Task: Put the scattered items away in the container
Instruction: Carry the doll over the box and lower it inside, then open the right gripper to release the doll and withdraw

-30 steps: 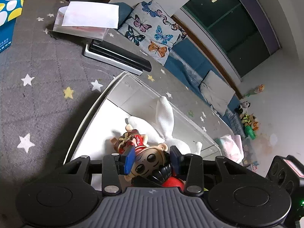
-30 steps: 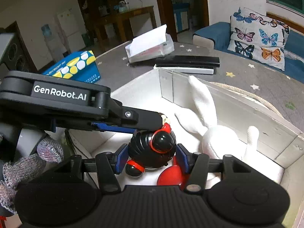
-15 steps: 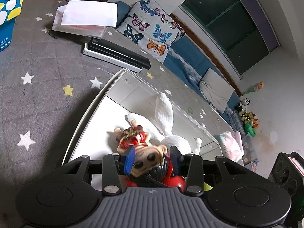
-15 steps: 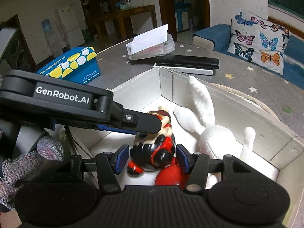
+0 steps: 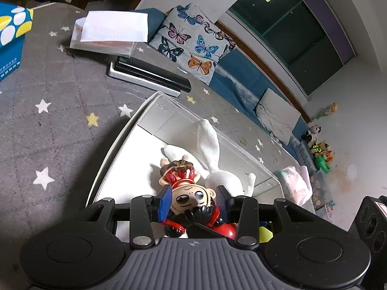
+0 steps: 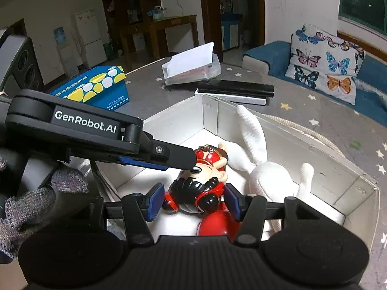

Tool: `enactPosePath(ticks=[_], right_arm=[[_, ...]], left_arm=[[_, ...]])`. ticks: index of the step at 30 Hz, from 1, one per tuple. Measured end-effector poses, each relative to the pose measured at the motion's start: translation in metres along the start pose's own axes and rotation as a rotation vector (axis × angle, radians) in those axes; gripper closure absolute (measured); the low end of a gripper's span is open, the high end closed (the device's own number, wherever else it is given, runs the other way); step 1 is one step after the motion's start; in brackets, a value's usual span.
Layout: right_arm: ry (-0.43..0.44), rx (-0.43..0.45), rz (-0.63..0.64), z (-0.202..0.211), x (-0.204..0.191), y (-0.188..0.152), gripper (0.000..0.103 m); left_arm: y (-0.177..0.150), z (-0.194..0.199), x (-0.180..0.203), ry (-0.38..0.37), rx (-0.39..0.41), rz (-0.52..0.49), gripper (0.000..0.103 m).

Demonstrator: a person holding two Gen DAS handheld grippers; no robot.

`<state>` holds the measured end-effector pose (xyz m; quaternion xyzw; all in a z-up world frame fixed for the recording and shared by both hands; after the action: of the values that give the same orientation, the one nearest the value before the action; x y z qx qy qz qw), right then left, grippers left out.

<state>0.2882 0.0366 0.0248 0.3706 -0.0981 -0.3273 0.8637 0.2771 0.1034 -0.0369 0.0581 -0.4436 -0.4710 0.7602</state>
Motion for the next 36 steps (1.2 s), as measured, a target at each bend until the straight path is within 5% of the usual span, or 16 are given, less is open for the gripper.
enactPosePath(ticks=[17,36], right_arm=[[-0.036,0.060,0.030,0.035,-0.013,-0.008,0.047],[-0.053,0.137,0.014,0.079,-0.031,-0.042,0.019]], left_arm=[[-0.015,0.031,0.008,0.030,0.053,-0.060,0.061],[-0.054,0.070,0.020,0.140,0.110,-0.174,0.061]])
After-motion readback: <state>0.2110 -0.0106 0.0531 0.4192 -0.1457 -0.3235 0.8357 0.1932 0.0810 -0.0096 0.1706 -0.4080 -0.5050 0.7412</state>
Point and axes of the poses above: each gripper's, at about its wrist camera, not at the fingertips, and z roughly against the way its jaws point, x to its right, y to its top, the point moved 10 cm from there along -z, roughly the way its jaws point, and after that the axes turned 2 degrees about z, right-handed, at the moved point
